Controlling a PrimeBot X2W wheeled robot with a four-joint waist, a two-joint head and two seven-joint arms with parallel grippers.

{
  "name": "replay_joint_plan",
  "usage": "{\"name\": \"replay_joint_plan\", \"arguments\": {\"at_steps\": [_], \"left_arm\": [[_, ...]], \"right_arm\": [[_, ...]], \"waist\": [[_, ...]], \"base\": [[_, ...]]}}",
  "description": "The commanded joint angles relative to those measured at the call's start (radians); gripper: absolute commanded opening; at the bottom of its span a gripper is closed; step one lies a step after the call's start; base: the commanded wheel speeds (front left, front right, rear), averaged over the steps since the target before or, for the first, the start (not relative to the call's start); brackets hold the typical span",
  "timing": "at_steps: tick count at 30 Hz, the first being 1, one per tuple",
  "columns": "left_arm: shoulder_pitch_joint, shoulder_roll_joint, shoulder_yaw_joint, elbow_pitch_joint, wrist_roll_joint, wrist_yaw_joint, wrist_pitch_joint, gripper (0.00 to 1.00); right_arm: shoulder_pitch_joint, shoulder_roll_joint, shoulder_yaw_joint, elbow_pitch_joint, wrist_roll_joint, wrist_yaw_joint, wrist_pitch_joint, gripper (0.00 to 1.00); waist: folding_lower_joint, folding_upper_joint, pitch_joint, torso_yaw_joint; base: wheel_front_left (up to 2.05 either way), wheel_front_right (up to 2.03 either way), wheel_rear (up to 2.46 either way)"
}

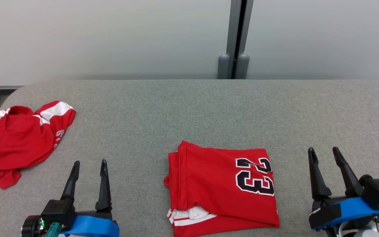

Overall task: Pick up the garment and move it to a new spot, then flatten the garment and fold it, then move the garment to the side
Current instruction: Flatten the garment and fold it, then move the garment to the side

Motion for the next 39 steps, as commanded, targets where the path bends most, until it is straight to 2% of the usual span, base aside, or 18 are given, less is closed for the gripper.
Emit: {"name": "replay_joint_plan", "arguments": {"at_steps": [1,5,17,32,39], "left_arm": [[0.008,0.0,0.005,-0.004,0.002,0.005,-0.003,1.0],[0.019,0.006,0.021,-0.01,0.012,0.01,-0.003,1.0],[0.047,0.015,0.028,-0.023,0.02,0.031,-0.003,1.0],[0.042,0.021,0.016,-0.024,0.01,0.044,-0.003,1.0],[0.034,0.025,0.011,-0.024,0.001,0.047,-0.003,1.0]], "right_arm": [[0.021,0.004,-0.005,-0.012,-0.007,0.001,0.006,1.0],[0.085,0.008,-0.025,-0.062,-0.011,0.001,0.03,1.0],[0.143,0.009,-0.013,-0.106,0.004,0.001,0.067,1.0],[0.143,0.009,-0.019,-0.112,0.004,0.001,0.086,1.0],[0.061,0.009,-0.006,-0.114,-0.017,0.001,0.106,1.0]], "waist": [[0.0001,0.0,-0.003,0.002],[0.0001,0.0,-0.019,0.012],[0.0001,0.0,-0.044,0.022],[0.0001,0.0,-0.037,0.027],[0.0001,0.0,-0.026,0.025]], "base": [[0.0,0.0,0.0],[0.0,0.0,0.0],[0.0,0.0,0.0],[0.0,0.0,0.0],[0.0,0.0,0.0]]}}
